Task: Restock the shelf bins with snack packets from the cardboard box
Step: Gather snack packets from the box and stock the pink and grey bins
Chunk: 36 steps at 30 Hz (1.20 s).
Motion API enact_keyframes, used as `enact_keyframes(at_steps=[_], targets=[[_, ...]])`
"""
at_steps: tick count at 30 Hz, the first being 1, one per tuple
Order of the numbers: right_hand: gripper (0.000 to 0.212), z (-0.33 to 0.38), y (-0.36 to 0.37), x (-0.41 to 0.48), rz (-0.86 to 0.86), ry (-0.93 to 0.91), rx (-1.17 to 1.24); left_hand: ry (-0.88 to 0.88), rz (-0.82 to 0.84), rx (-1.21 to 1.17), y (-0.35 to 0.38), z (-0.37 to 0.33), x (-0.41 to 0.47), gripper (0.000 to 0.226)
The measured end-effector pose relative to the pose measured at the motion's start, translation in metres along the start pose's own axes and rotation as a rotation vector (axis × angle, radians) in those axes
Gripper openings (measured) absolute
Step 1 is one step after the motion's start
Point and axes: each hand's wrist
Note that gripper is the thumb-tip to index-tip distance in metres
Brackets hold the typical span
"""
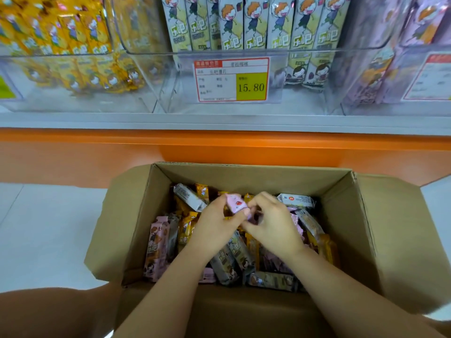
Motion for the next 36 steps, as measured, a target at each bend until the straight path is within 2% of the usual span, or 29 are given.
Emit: enact_keyframes(at_steps=[2, 4, 8, 11, 15, 19, 23, 29, 32, 36], targets=[[0.025, 0.004, 0.004, 0.002, 0.057, -0.024, 0.033, -0.031, -0.034, -0.093, -0.002, 0.003, -0.001, 0.016], [0.022, -0.003, 0.0, 0.005, 0.111, 0.023, 0.018, -0.078, -0.044, -0.177, -0.006, 0.009, 0.0, 0.018], [0.055, -0.041, -0.02, 0.004, 0.26, 0.316, -0.235, -0.153, -0.066, -0.3, -0.014, 0.021, 0.003, 0.025], [0.066, -0.061, -0.028, -0.001, 0.382, 0.474, -0.413, -0.183, -0.073, -0.346, -0.015, 0.024, 0.007, 0.029], [0.061, -0.062, -0.021, 0.0, 0.387, 0.479, -0.608, -0.219, -0.053, -0.368, -0.01, 0.025, 0.012, 0.034], [0.04, -0.062, -0.013, -0.008, 0.464, 0.468, -0.768, -0.243, -0.005, -0.397, -0.004, 0.024, 0.015, 0.037], [0.027, -0.056, -0.021, -0.007, 0.355, 0.456, -0.661, -0.235, 0.004, -0.383, -0.007, 0.019, 0.016, 0.043], [0.025, -0.013, -0.048, 0.001, 0.121, 0.268, -0.44, -0.152, -0.061, -0.321, -0.024, -0.013, 0.002, 0.056], [0.023, 0.02, -0.062, 0.002, 0.074, 0.176, -0.386, -0.089, -0.027, -0.287, -0.036, -0.04, -0.011, 0.063], [0.015, 0.071, -0.085, 0.0, 0.105, 0.068, -0.315, -0.004, 0.004, -0.308, -0.053, -0.073, -0.032, 0.063]])
Point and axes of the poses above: each hand's wrist, its own x-axis towards the middle knuckle, its own y-axis out of the palm, z = x × y, and after that the axes turned 15 degrees about x, right-handed
